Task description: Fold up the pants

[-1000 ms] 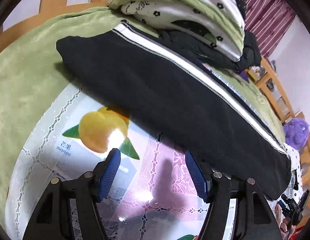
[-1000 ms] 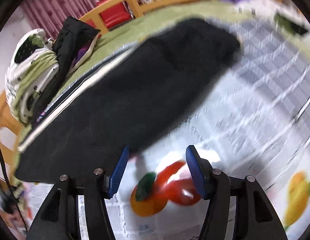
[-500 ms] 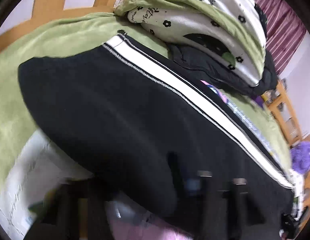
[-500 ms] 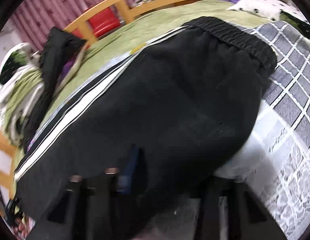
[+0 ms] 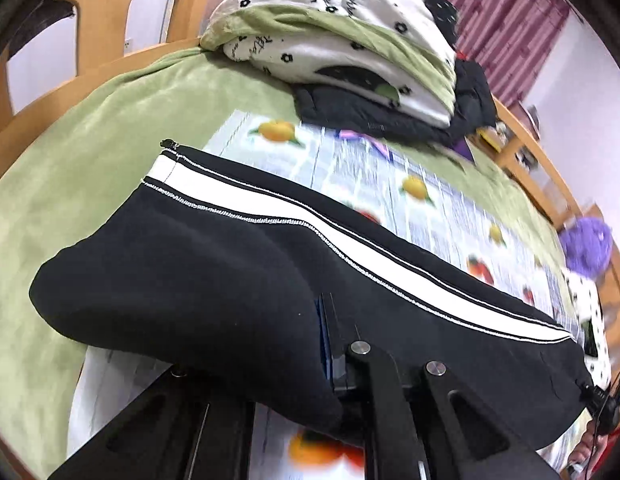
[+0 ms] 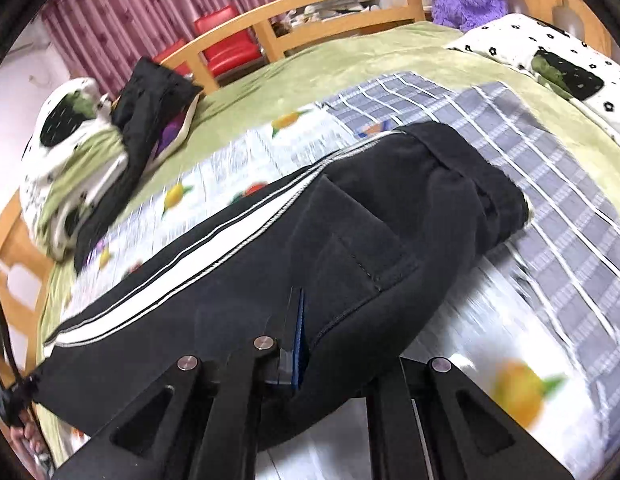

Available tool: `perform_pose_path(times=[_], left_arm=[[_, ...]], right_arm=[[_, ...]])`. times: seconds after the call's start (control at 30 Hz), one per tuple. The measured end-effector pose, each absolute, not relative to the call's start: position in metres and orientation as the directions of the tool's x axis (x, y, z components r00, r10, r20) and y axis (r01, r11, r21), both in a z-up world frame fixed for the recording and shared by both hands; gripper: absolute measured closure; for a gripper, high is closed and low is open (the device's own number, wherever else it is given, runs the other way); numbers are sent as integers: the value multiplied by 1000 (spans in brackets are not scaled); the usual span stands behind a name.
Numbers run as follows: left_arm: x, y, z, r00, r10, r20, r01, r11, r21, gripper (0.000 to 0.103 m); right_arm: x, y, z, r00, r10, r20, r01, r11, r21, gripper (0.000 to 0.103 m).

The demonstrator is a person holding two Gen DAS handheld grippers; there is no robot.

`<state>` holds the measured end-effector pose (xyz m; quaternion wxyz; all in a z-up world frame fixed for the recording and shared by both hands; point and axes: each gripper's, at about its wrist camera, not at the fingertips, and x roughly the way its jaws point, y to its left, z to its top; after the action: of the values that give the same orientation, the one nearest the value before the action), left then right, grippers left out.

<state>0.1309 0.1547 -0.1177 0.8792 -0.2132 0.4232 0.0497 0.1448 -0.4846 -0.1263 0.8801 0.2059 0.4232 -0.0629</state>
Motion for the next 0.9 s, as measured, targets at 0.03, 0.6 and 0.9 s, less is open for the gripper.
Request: perform_pose_path(times=[0.03,0.6,0.9], left_arm=[[120,154,-119,626,-94,-774,-267,907,-325,92],[49,150,-140,539,70,-839,-333,933,-136,41],[51,159,-134,565,106,-818,-419,891,-173,41]], right_arm=[[130,-488,-126,627,65,-776,284,909,306,94],[23,-575,-169,697,36,-717,421,788,449,49],[95,-590,-182,699,-22,-715,468,770,434,84]])
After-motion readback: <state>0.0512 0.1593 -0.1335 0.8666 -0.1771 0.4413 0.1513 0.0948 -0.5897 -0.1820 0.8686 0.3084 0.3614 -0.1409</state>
